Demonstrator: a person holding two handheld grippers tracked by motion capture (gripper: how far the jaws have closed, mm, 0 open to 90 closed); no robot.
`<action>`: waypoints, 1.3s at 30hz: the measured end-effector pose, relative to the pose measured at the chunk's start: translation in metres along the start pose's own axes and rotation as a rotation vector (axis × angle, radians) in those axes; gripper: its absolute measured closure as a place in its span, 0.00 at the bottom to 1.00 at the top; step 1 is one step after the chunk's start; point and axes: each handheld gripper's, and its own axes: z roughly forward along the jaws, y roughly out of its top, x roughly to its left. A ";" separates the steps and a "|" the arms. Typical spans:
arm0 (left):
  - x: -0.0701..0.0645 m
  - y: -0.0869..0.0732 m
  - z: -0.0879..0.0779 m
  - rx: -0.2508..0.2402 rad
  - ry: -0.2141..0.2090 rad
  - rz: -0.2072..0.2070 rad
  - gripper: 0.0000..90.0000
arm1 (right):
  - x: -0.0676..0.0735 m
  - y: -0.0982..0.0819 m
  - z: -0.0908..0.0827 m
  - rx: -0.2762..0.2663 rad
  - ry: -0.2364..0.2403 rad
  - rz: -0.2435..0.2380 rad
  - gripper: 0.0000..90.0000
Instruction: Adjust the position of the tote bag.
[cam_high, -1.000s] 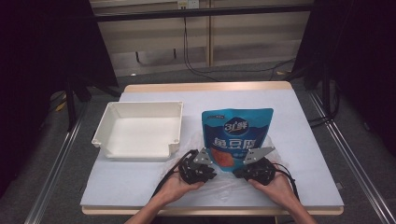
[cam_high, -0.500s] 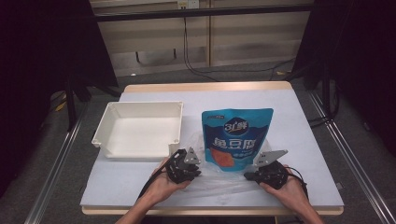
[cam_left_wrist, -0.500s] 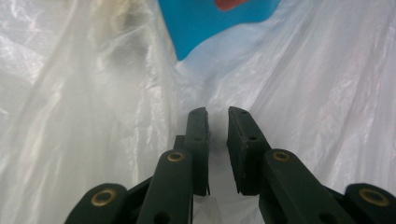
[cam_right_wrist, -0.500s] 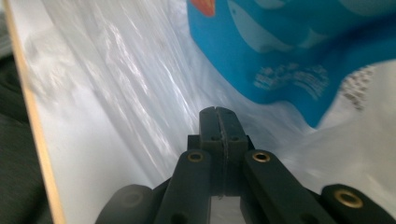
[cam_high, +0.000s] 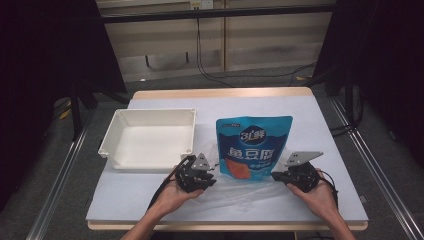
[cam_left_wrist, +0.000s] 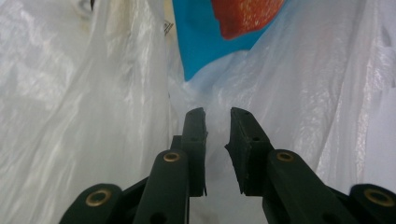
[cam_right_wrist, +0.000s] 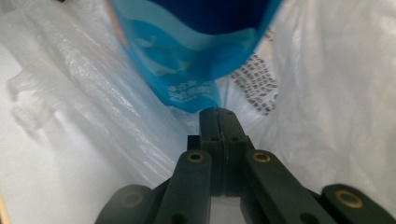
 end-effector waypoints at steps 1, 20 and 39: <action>0.000 0.000 0.000 0.000 0.000 0.000 0.85 | -0.003 0.001 0.001 -0.001 -0.010 0.002 1.00; 0.005 -0.004 0.010 0.022 0.001 -0.021 0.87 | -0.019 0.015 0.011 -0.027 -0.025 0.018 1.00; 0.014 -0.024 -0.012 0.091 0.126 0.007 1.00 | -0.034 -0.008 0.014 0.049 -0.162 0.095 1.00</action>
